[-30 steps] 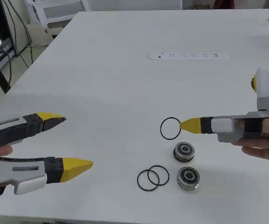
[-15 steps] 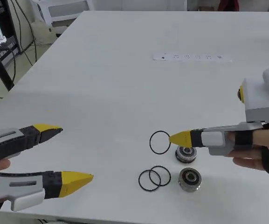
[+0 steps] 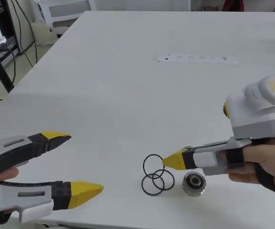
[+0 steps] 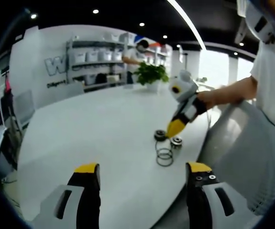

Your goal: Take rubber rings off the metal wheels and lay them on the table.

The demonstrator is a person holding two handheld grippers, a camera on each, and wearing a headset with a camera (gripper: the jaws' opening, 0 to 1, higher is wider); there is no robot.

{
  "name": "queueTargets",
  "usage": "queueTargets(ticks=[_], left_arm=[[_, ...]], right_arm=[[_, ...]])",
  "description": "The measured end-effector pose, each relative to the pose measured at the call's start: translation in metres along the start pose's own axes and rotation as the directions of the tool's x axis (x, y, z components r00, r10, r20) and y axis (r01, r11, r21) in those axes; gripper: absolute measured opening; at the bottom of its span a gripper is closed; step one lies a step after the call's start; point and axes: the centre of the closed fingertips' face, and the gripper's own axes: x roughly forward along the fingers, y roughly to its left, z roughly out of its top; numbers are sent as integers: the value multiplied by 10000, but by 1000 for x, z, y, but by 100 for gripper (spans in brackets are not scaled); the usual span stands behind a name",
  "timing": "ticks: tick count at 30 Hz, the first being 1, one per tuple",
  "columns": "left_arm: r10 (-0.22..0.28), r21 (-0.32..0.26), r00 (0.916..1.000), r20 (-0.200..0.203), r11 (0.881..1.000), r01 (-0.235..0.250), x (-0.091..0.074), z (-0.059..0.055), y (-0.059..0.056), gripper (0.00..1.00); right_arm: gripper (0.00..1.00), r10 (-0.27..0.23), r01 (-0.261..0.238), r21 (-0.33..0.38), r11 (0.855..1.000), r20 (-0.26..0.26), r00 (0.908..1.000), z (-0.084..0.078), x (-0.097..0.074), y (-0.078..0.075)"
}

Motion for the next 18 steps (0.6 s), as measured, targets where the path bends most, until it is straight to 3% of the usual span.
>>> queueTargets(ticks=[10, 18], left_arm=[[-258, -325, 9996, 146, 9991, 263, 4, 2, -7, 79], [-414, -671, 9986, 335, 9968, 436, 4, 5, -8, 84]], right_arm=[[0, -142, 142, -9, 9999, -711, 9974, -19, 7, -7], [0, -359, 367, 73, 9993, -856, 9957, -23, 7, -16]])
